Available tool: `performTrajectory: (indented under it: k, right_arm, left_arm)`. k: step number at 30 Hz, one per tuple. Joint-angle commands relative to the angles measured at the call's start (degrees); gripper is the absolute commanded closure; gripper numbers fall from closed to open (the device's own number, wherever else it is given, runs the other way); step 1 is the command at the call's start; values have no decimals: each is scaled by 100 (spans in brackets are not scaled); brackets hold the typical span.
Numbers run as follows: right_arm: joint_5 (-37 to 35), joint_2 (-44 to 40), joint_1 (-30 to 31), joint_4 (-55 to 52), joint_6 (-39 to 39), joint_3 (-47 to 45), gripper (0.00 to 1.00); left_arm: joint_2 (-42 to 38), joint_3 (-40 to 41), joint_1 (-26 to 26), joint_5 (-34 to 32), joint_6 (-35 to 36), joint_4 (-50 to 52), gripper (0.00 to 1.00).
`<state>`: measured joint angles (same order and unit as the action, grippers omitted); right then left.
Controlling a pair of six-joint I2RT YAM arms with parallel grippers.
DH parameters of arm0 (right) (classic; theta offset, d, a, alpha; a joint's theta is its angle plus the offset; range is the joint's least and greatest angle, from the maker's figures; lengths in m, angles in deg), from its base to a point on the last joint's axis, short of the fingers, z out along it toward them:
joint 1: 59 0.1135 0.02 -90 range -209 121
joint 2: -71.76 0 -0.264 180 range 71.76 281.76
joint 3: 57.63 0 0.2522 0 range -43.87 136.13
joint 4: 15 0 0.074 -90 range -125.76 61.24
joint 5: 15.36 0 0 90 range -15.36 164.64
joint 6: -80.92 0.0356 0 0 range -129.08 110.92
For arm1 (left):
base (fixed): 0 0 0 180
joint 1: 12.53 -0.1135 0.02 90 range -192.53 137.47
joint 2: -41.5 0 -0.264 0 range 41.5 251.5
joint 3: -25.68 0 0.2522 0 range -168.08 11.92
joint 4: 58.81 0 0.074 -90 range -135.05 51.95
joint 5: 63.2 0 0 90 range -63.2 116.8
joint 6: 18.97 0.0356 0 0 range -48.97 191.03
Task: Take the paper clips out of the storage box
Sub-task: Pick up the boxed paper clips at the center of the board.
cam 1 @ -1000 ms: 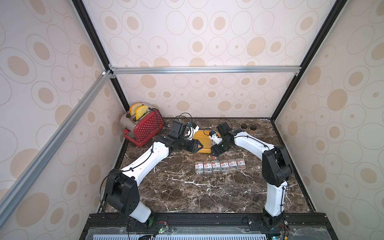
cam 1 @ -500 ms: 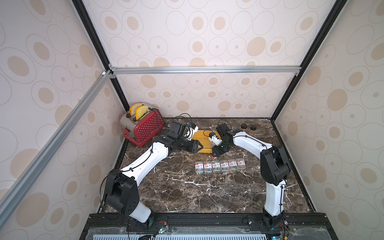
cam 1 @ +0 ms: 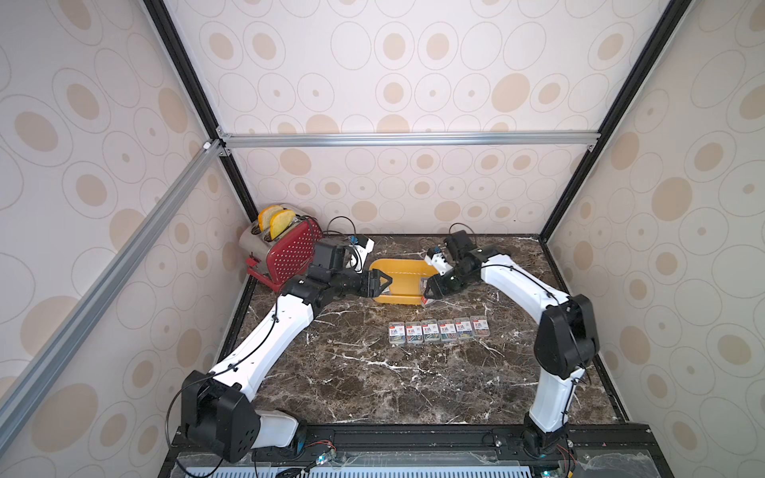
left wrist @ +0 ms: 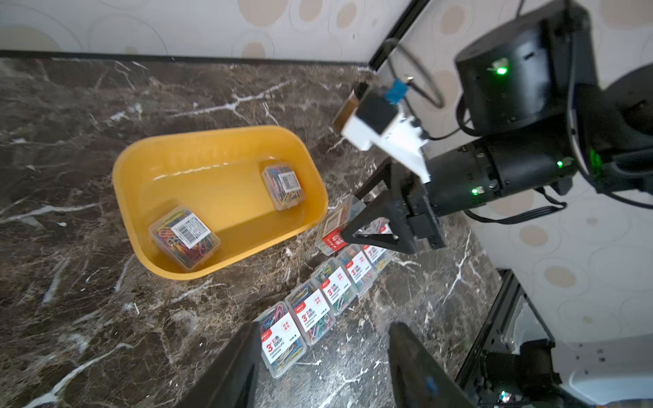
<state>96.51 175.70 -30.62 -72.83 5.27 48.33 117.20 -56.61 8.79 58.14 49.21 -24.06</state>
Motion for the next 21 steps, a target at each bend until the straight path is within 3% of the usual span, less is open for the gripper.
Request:
performTrajectory:
  k: [1, 4, 9, 17, 21]
  right_arm:
    - [1407, -781, -309, 1024, 1555, -352, 81]
    - [2270, -1196, -454, 2902, 3266, -1159, 82]
    - [2682, -1284, -422, 5717, 5679, -1766, 82]
    - [2644, -1105, -232, 6991, 6743, -1450, 83]
    - [2461, -1051, -103, 7525, 7210, -1442, 84]
  left_arm:
    - [-296, 194, -73, 300, -840, -739, 40]
    - [-487, 641, -79, 453, -1571, -1736, 39]
    - [-767, 1472, -76, 66, -2666, -3747, 31]
    - [-394, 1641, -45, -158, -4311, -5874, 20]
    - [-143, 1557, 46, -372, -4923, -6441, 16]
